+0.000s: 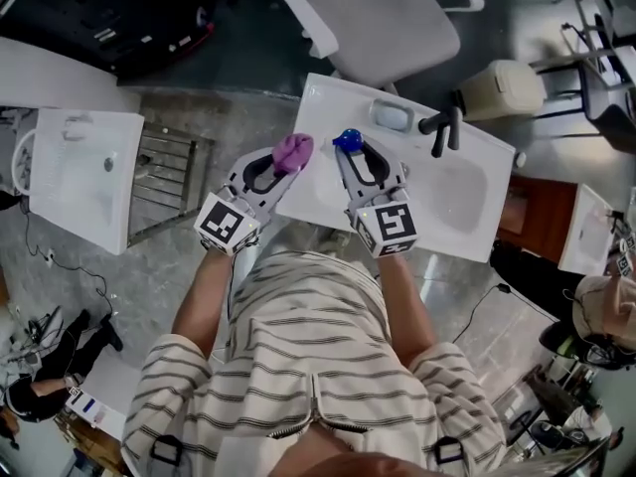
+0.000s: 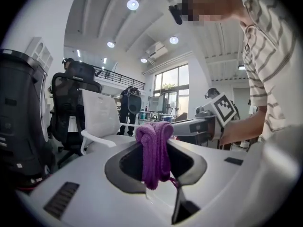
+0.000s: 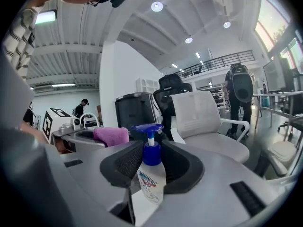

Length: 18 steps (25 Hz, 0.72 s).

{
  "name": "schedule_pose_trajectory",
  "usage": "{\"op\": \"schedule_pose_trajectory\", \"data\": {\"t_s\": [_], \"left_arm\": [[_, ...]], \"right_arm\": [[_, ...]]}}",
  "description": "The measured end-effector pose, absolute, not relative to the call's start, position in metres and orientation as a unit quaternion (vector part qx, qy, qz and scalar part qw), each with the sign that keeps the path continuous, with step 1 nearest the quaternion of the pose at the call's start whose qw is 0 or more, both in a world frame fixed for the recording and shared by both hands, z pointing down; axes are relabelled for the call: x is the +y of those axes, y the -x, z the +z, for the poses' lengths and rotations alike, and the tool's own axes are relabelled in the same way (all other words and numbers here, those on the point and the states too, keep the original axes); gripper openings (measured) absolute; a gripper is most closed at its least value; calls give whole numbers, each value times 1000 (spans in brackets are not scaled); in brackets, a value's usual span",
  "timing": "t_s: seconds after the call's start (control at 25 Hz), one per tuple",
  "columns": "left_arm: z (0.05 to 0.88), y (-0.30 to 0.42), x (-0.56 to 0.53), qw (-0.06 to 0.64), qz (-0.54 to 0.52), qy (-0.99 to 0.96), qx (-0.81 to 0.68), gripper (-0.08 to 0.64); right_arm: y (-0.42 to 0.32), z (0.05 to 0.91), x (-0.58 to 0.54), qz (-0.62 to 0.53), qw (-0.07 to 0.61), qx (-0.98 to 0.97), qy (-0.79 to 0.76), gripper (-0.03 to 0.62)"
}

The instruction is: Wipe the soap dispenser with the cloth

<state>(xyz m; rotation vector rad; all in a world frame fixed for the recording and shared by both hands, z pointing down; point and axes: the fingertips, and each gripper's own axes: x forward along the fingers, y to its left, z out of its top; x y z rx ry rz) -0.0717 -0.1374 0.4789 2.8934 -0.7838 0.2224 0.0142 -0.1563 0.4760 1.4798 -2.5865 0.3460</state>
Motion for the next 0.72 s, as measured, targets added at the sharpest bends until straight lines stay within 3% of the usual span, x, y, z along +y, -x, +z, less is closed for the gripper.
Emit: {"op": "schedule_pose_trajectory", "data": {"t_s": [0.72], "left_arm": [[507,87,-169,104,84,-952,-274,117]], "right_arm": [[-13,562,-254,102,133,-827,-537,130]]}}
